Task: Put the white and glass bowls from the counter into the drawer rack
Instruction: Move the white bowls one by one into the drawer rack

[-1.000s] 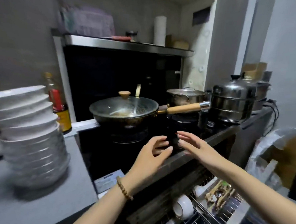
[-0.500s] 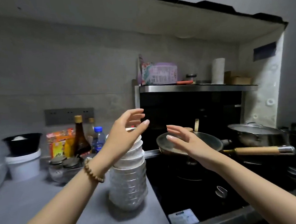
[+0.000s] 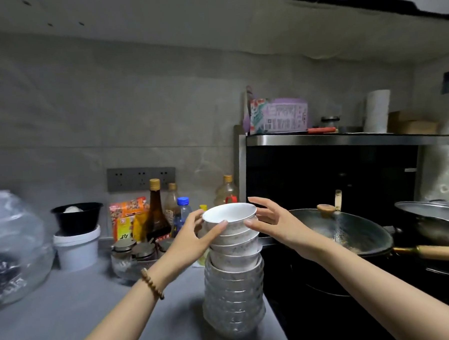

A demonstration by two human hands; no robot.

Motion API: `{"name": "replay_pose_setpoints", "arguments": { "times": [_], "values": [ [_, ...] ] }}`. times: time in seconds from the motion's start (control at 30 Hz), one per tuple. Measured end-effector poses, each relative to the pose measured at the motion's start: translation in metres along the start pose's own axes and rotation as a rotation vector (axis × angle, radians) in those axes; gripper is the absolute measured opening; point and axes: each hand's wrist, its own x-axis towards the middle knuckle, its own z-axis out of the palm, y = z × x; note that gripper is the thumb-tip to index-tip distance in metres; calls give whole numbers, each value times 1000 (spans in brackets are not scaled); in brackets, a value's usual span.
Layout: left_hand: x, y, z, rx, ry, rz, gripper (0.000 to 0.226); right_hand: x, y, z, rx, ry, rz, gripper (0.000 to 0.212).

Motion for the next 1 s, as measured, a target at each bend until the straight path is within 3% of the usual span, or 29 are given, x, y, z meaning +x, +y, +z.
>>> {"name": "replay_pose_setpoints", "arguments": {
  "times": [0.27, 0.8, 1.0],
  "values": [
    [8, -4, 12, -47, 21, 40, 106, 3, 0, 11, -21, 60, -18, 39],
    [16, 2, 13, -109, 101, 131, 100, 7, -1, 13, 107, 115, -93, 59],
    [8, 27, 18, -149, 183, 212, 103, 2, -19, 4, 27, 168, -184, 52]
  ]
}}
